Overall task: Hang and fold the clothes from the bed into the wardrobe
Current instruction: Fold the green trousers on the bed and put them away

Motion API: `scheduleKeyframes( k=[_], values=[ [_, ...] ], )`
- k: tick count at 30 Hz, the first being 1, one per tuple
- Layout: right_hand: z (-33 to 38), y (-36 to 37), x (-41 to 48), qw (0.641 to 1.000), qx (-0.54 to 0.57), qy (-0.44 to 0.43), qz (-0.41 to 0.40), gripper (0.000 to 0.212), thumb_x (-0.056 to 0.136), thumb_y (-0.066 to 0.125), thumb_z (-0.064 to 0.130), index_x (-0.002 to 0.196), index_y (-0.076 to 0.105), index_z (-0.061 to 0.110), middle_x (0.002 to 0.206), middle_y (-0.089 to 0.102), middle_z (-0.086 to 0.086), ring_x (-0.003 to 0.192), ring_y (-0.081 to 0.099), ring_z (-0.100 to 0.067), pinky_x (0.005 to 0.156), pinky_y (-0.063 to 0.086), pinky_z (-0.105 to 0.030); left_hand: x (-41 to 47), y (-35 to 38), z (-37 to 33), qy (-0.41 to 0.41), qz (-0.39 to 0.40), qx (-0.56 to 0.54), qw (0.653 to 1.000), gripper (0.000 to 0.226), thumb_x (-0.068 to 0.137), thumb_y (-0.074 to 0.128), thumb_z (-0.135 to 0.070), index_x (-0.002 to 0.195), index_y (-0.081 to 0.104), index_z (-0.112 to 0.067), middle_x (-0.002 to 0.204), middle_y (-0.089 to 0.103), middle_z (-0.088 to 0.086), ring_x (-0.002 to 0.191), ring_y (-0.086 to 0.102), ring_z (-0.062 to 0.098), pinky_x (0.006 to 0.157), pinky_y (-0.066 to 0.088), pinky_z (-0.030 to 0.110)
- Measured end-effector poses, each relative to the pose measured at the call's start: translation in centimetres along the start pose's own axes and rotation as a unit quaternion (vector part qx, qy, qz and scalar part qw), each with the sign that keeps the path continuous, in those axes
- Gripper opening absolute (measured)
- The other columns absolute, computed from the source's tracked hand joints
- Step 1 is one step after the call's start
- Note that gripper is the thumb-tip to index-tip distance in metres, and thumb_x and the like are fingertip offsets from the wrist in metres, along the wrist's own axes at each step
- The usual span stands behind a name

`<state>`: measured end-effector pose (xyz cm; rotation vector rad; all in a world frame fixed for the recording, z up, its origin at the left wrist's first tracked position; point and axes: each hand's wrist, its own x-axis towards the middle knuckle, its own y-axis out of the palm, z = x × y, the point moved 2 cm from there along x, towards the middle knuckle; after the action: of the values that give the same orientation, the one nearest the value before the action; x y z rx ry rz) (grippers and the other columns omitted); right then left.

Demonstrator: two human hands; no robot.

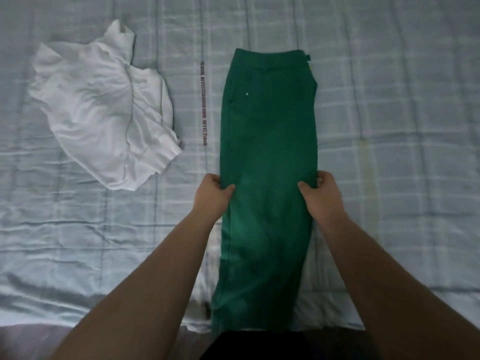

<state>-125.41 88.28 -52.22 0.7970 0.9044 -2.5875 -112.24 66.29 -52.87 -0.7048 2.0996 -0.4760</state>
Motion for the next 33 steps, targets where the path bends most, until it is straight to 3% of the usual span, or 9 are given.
scheduleKeyframes(
  k=[4, 8, 13, 17, 21, 24, 26, 29, 33],
  values=[
    [-3.9, 0.4, -5.5, 0.997, 0.004, 0.06, 0.05, 0.042, 0.087, 0.07, 0.031, 0.122, 0.059, 0.009, 0.11, 0.067, -0.001, 0.097, 0.065, -0.023, 0.087, 0.052, -0.034, -4.7, 0.5, 3.5, -0.027, 0.085, 0.028, 0.996, 0.024, 0.09, 0.071, -0.032, 0.103, 0.055, -0.018, 0.083, 0.062, -0.008, 0.068, 0.058, 0.008, 0.053, 0.044, 0.023],
    [-8.1, 1.4, -11.2, 0.988, 0.035, 0.108, 0.102, 0.041, 0.085, 0.072, 0.023, 0.12, 0.065, 0.003, 0.117, 0.07, -0.013, 0.105, 0.067, -0.031, 0.097, 0.052, -0.046, -9.2, 1.2, 7.2, -0.094, 0.202, -0.027, 0.974, 0.034, 0.092, 0.07, -0.027, 0.12, 0.065, -0.009, 0.094, 0.071, -0.001, 0.065, 0.063, 0.01, 0.042, 0.044, 0.017],
    [-11.1, 2.3, -16.2, 0.986, -0.059, 0.112, 0.108, 0.044, 0.083, 0.074, 0.024, 0.122, 0.063, 0.006, 0.121, 0.067, -0.017, 0.112, 0.063, -0.035, 0.098, 0.051, -0.044, -12.6, 0.6, 10.3, -0.086, 0.239, 0.058, 0.965, 0.033, 0.095, 0.065, -0.034, 0.116, 0.067, -0.009, 0.099, 0.073, 0.012, 0.064, 0.06, 0.021, 0.049, 0.044, 0.023],
    [-12.3, 1.6, -18.3, 0.987, -0.064, 0.079, 0.125, 0.039, 0.086, 0.066, 0.02, 0.123, 0.06, 0.008, 0.115, 0.067, -0.012, 0.094, 0.061, -0.023, 0.08, 0.044, -0.028, -15.3, 0.4, 12.0, -0.015, 0.214, 0.068, 0.974, 0.038, 0.094, 0.062, -0.045, 0.121, 0.064, -0.018, 0.102, 0.072, 0.001, 0.087, 0.069, 0.021, 0.072, 0.056, 0.031],
    [-13.6, -0.1, -18.9, 0.984, -0.121, 0.071, 0.109, 0.028, 0.095, 0.056, 0.021, 0.119, 0.055, 0.006, 0.111, 0.065, -0.016, 0.092, 0.059, -0.029, 0.079, 0.043, -0.032, -17.6, 0.6, 13.8, -0.009, 0.236, 0.023, 0.971, 0.044, 0.095, 0.065, -0.034, 0.133, 0.053, -0.015, 0.122, 0.066, 0.002, 0.106, 0.065, 0.022, 0.094, 0.053, 0.04],
    [-14.6, -0.8, -19.6, 0.98, -0.153, 0.061, 0.115, 0.027, 0.099, 0.052, 0.02, 0.117, 0.059, 0.001, 0.108, 0.067, -0.02, 0.104, 0.062, -0.038, 0.081, 0.044, -0.033, -19.2, 0.9, 15.5, -0.064, 0.261, 0.025, 0.963, 0.021, 0.099, 0.06, -0.025, 0.105, 0.054, -0.005, 0.084, 0.059, 0.011, 0.063, 0.059, 0.013, 0.058, 0.048, 0.027],
    [-15.1, -1.0, -20.2, 0.981, -0.141, 0.057, 0.117, 0.025, 0.098, 0.054, 0.017, 0.115, 0.061, 0.001, 0.103, 0.069, -0.017, 0.102, 0.064, -0.036, 0.078, 0.044, -0.031, -20.0, 1.2, 16.8, -0.092, 0.258, -0.002, 0.962, 0.025, 0.101, 0.056, -0.02, 0.104, 0.056, 0.005, 0.074, 0.049, 0.012, 0.047, 0.046, 0.01, 0.046, 0.037, 0.022],
    [-15.3, -0.9, -20.7, 0.981, -0.121, 0.075, 0.132, 0.029, 0.092, 0.062, 0.014, 0.119, 0.063, 0.002, 0.111, 0.07, -0.015, 0.103, 0.066, -0.033, 0.087, 0.05, -0.036, -20.7, 1.6, 17.4, -0.126, 0.239, -0.101, 0.957, 0.023, 0.102, 0.054, -0.02, 0.11, 0.062, 0.001, 0.085, 0.056, 0.011, 0.062, 0.049, 0.015, 0.049, 0.042, 0.022],
    [-16.0, -0.7, -21.2, 0.981, -0.089, 0.097, 0.141, 0.03, 0.092, 0.066, 0.012, 0.119, 0.066, -0.001, 0.111, 0.07, -0.016, 0.092, 0.064, -0.025, 0.075, 0.046, -0.024, -21.1, 2.2, 17.5, -0.134, 0.242, -0.163, 0.947, 0.015, 0.099, 0.06, -0.024, 0.11, 0.064, -0.015, 0.099, 0.073, -0.005, 0.083, 0.07, 0.01, 0.06, 0.052, 0.022]
  ],
)
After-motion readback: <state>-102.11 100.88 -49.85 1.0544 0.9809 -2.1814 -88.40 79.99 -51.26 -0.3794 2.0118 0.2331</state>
